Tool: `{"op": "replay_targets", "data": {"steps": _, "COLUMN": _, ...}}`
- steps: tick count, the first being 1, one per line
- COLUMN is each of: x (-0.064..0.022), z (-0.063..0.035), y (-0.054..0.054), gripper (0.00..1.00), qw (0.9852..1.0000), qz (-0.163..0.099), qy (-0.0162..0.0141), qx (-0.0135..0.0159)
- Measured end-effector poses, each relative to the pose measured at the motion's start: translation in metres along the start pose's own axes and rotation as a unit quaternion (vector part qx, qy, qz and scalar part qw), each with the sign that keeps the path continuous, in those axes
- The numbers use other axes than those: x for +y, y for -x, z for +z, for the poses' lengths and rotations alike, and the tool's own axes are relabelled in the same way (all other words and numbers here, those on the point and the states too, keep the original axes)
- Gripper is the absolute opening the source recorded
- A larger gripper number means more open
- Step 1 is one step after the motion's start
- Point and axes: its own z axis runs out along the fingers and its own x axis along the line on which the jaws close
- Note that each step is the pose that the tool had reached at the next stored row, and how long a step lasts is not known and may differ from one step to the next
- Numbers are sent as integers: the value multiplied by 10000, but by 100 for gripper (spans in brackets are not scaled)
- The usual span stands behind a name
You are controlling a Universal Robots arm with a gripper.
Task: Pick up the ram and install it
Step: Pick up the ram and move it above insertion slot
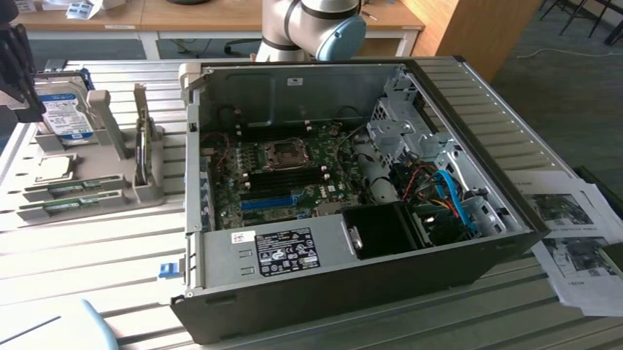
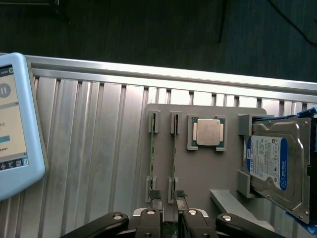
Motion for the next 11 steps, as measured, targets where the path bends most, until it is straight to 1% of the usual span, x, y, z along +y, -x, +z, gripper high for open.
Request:
{"op": "replay_targets", "data": {"steps": 1, "x": 0, "z": 0, "y": 0, "gripper": 23, "qw": 10000, "qz": 0, "qy": 0, "qx": 0}}
{"op": "replay_targets", "data": {"steps": 11, "x": -1, "z": 13, "y": 0, "gripper": 23, "qw": 10000, "qz": 0, "qy": -1, "qx": -1}}
